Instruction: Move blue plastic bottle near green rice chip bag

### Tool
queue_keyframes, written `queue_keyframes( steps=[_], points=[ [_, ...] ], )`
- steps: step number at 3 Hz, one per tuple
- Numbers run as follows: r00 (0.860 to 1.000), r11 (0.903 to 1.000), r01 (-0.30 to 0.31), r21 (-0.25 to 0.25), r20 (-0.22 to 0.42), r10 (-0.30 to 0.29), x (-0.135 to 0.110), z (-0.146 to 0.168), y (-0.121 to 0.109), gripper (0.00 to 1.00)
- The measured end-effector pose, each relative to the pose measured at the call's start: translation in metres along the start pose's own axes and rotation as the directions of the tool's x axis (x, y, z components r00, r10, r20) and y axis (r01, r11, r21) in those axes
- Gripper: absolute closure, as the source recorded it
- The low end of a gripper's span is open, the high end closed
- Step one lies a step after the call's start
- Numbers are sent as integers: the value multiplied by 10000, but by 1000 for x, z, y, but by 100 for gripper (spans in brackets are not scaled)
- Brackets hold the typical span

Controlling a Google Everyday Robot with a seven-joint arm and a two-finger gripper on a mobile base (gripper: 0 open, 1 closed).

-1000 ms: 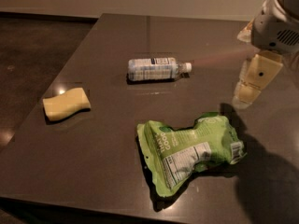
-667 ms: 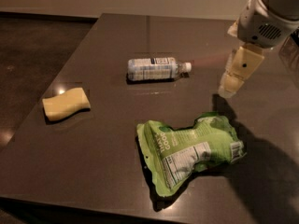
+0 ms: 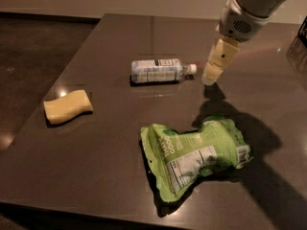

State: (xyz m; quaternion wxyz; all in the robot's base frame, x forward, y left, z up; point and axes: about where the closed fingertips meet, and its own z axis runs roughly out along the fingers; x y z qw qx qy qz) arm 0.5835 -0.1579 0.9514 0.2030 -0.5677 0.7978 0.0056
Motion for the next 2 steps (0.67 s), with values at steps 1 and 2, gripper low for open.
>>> queue_keyframes(
  steps=[1,2],
  points=[
    [9998,9998,-205,-61,-54,205,-14,33,-25,0],
    [9991,9993,-377,-80,-182,375,-20,56,-39,0]
  ],
)
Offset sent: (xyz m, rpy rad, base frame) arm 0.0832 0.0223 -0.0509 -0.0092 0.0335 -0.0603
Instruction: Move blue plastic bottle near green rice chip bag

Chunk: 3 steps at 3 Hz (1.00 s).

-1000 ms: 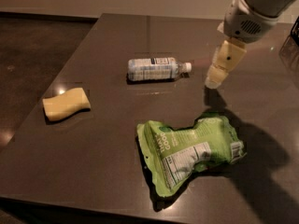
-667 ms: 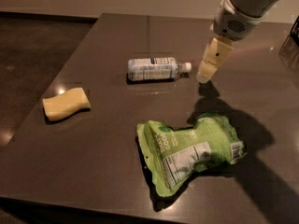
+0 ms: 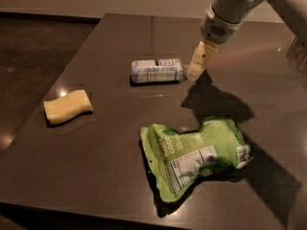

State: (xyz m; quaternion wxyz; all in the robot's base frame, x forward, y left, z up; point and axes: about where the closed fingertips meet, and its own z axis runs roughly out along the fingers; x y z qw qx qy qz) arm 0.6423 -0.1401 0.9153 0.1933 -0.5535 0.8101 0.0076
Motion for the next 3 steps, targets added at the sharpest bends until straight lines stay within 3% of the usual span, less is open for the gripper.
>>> queue_keyframes(
  steps=[1,3],
  points=[
    [9998,9997,-138,-211,-135,135,-8,26,-11,0],
    [9982,9938,596,-937,-32,-601,-37,61,3,0]
  ],
)
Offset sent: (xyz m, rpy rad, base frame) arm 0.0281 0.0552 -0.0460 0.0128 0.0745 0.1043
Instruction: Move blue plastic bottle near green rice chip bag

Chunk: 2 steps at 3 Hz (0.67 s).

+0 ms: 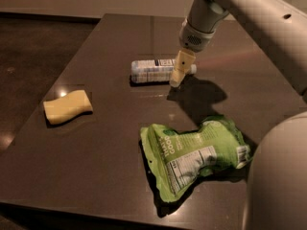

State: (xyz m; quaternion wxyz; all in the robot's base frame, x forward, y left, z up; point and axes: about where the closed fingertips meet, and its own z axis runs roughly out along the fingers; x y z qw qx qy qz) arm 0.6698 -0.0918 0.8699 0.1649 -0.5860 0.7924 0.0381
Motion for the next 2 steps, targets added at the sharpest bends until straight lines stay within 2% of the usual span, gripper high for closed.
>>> queue_keyframes(
  steps=[1,2],
  points=[
    [9991,9987,422,-290,-14,-423,-13,8,9,1],
    [9977,9967,668,-455,-55,-671,-18,8,15,21]
  ],
)
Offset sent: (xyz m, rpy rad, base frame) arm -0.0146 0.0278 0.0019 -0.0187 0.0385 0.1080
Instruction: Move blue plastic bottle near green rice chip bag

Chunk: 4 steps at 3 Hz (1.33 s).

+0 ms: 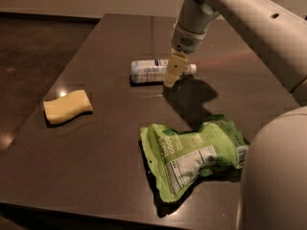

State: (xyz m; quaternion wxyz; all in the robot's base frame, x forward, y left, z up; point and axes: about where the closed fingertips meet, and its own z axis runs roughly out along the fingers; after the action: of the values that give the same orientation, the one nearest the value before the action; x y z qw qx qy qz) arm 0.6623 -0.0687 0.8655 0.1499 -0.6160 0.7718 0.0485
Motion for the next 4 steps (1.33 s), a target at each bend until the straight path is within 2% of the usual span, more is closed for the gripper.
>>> queue_keyframes(
  steps=[2,3,4],
  points=[
    [9991,9987,433,-258,-38,-434,7,-18,14,68],
    [9912,9909,1323,-254,44,-1322,17,-45,42,98],
    [9777,9773,2099,-285,-54,-2101,28,-60,63,100]
  ],
)
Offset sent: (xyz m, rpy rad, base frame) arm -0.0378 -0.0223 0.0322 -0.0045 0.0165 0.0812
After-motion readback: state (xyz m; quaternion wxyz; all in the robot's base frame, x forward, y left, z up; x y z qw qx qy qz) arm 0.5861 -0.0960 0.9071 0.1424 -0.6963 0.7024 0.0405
